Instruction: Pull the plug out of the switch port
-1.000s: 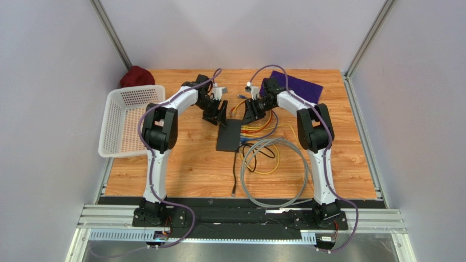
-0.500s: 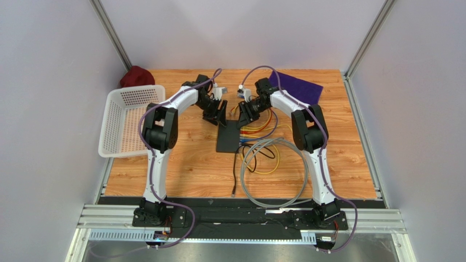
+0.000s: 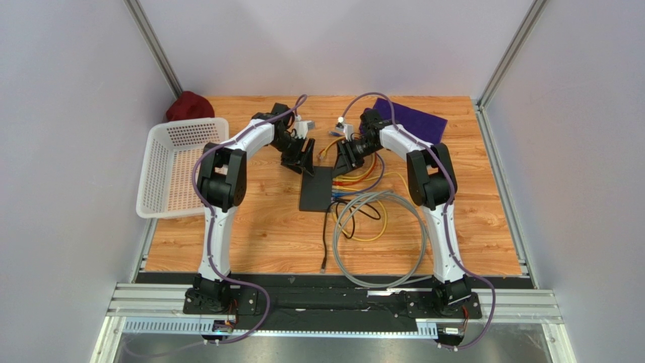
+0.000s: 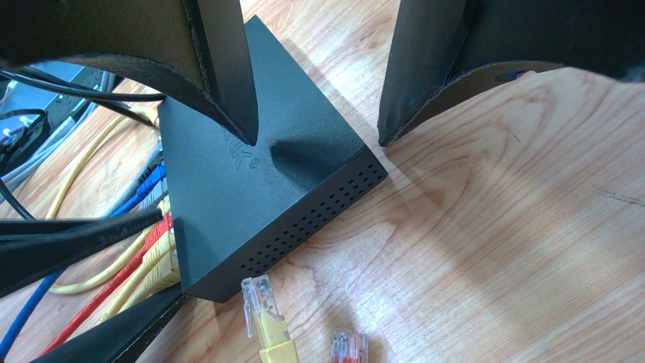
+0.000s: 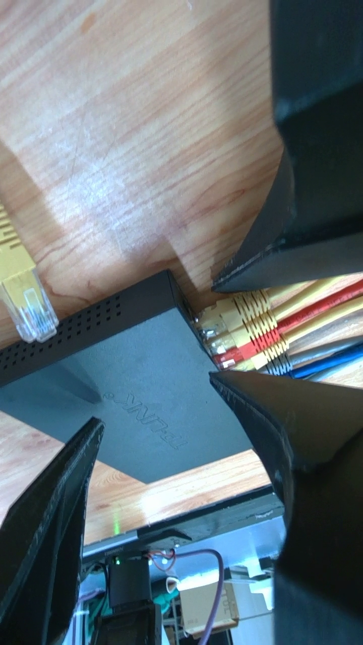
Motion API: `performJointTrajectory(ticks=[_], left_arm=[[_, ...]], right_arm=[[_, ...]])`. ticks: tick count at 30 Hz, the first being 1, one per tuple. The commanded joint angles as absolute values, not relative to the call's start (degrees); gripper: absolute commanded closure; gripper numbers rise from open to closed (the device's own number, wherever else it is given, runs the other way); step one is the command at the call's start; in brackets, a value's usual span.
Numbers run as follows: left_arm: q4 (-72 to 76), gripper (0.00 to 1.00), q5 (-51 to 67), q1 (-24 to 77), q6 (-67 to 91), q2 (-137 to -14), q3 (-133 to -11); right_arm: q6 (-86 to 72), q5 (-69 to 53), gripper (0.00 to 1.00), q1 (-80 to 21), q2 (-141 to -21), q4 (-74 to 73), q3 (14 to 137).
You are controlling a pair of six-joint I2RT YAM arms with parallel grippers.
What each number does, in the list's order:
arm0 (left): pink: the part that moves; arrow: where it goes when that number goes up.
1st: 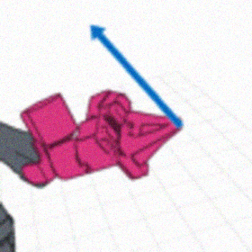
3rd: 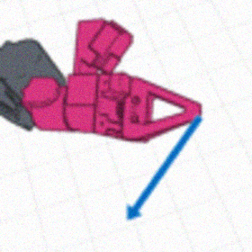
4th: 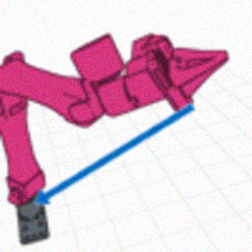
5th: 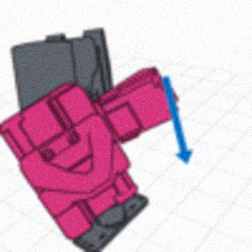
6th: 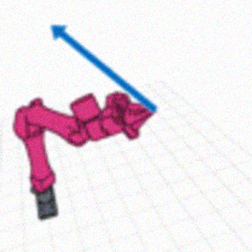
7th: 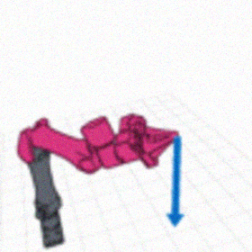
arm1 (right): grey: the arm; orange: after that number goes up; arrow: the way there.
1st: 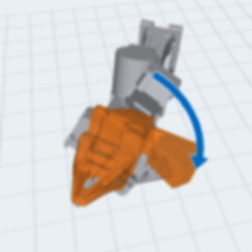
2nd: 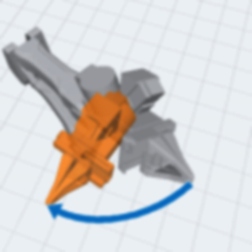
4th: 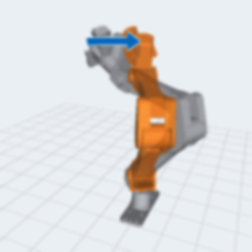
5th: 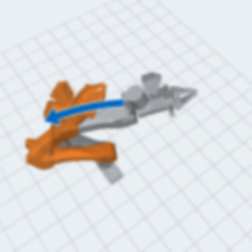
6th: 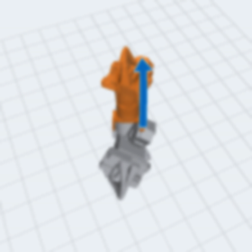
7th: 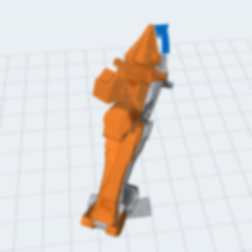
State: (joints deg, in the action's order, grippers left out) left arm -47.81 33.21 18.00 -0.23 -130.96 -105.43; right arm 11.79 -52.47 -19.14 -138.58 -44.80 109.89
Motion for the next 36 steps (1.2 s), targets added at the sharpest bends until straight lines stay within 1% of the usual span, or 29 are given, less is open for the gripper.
performJointTrajectory(ticks=[1, 6, 10, 13, 15, 20, 27, 31, 32, 34, 35, 36], left_arm=[[-48.34, 0.31, 33.31, 18.37, -1.14, -132.80, -106.61], [-48.34, 0.31, 33.31, 18.37, -1.23, -132.80, -106.52], [-48.25, 0.31, 33.40, 18.37, -1.32, -132.71, -106.52], [-48.25, 0.31, 33.31, 18.54, -1.41, -132.80, -106.52], [-48.16, 0.31, 33.22, 18.63, -1.76, -132.72, -106.70], [-48.25, 0.30, 32.78, 18.72, -1.93, -132.80, -106.87], [-48.87, 0.31, 31.64, 18.55, -3.07, -131.14, -107.05], [-47.99, 0.30, 32.17, 17.32, -3.16, -126.75, -105.82], [-47.47, 0.28, 31.82, 17.05, -3.16, -124.56, -105.56], [-47.02, 0.27, 31.73, 16.53, -3.51, -122.00, -104.07], [-46.33, 0.27, 32.51, 16.44, -3.78, -119.73, -103.28], [-46.23, 0.27, 32.95, 16.44, -4.13, -118.75, -101.79]], right_arm=[[12.22, -45.79, 0.53, -19.16, -142.12, -47.37, 108.54], [11.52, -44.22, 0.62, -19.42, -142.38, -46.67, 108.63], [11.25, -43.95, 0.63, -19.60, -143.00, -46.58, 109.16], [11.51, -43.60, 0.72, -19.77, -142.82, -46.41, 109.07], [11.69, -43.07, 0.82, -19.95, -142.47, -46.32, 108.72], [12.65, -42.45, 1.00, -20.39, -142.12, -46.49, 108.37], [12.57, -40.26, 1.00, -20.83, -141.33, -46.06, 107.49], [12.39, -40.34, 1.00, -20.65, -140.98, -45.70, 107.40], [12.31, -40.43, 1.00, -20.48, -140.54, -45.62, 107.32], [11.69, -41.74, 0.89, -19.60, -140.10, -45.62, 107.31], [11.25, -42.53, 0.73, -19.16, -139.84, -45.70, 107.40], [10.73, -43.41, 0.66, -18.29, -139.75, -45.70, 107.58]])
